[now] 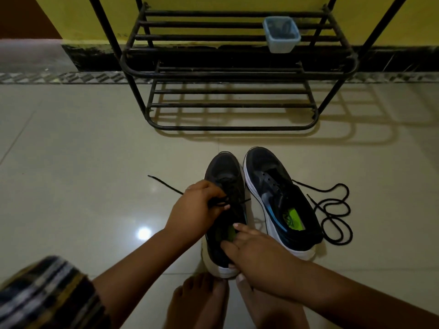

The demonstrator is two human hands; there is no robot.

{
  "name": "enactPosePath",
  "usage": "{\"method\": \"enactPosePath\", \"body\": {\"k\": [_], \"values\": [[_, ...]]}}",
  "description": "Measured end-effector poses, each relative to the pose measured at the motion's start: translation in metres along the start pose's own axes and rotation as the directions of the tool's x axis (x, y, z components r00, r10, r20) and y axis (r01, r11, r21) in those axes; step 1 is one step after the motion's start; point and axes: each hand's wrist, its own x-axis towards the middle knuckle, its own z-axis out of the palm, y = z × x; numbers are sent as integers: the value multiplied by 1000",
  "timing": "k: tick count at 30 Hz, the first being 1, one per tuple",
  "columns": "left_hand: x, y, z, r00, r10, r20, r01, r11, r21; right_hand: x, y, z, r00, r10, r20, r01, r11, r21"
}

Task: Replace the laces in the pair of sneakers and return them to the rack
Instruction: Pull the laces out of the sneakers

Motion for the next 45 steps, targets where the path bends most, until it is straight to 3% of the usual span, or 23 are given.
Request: {"method": "enactPosePath", "body": {"k": [5,10,12,15,18,20,22,24,26,28,31,36,40,45], "values": [[3,6,-6,991,-74,-113,56,987,-152,0,0,1,999,12,51,-13,1000,7],[18,7,-39,910,-251,-329,170,952,-255,-1,0,0,997,22,75,-25,999,39],[23,-2,-45,908,-290,-301,244,952,-182,0,0,-1,996,14,83,-17,999,42],[14,-7,-35,907,-399,-133,392,917,-78,1,0,-2,996,22,90,-23,1000,14],[-8,5,-15,935,-318,-154,322,947,1,1,-3,-9,989,37,145,-47,997,67],[-20,7,-5,963,-155,-219,173,982,68,2,-4,-18,974,76,213,-118,974,191],[-26,3,0,983,-50,-174,67,993,93,2,-4,-20,981,40,190,-75,980,182],[-29,0,3,990,-104,-96,106,994,13,2,-6,-22,989,35,147,-63,979,192],[-30,-5,8,988,-133,-83,129,991,-45,2,-9,-24,991,74,112,-106,945,308],[-30,-5,13,990,-106,-89,102,994,-50,4,-8,-25,975,223,25,-203,833,514],[-30,-2,16,991,-90,-99,84,995,-60,11,1,-30,913,407,-40,-300,733,611],[-28,-7,11,989,-122,-78,117,991,-71,25,24,-36,897,430,105,-432,796,425],[-27,-12,8,984,-164,-75,159,985,-68,29,25,-37,896,419,148,-444,857,261],[-31,-10,11,980,-184,-80,175,978,-115,24,20,-30,901,414,128,-434,856,282]]}}
